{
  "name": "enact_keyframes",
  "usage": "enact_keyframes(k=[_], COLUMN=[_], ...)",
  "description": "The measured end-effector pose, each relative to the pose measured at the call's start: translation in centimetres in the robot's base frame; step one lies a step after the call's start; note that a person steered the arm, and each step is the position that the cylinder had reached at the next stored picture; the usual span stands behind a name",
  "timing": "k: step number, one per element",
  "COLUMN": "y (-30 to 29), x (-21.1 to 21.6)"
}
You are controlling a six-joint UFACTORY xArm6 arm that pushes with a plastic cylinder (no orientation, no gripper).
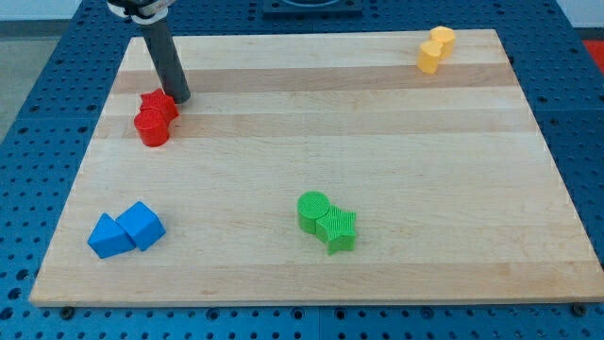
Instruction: Place the blue cube at the top center of the board
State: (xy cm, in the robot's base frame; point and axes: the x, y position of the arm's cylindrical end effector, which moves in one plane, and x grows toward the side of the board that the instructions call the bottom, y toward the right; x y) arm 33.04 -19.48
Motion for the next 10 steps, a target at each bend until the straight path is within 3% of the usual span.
enact_keyframes(k=[2, 4, 7, 10], y=[0.6, 6.0, 6.0, 5.9], x=[0.0, 1.2, 13.7, 22.0])
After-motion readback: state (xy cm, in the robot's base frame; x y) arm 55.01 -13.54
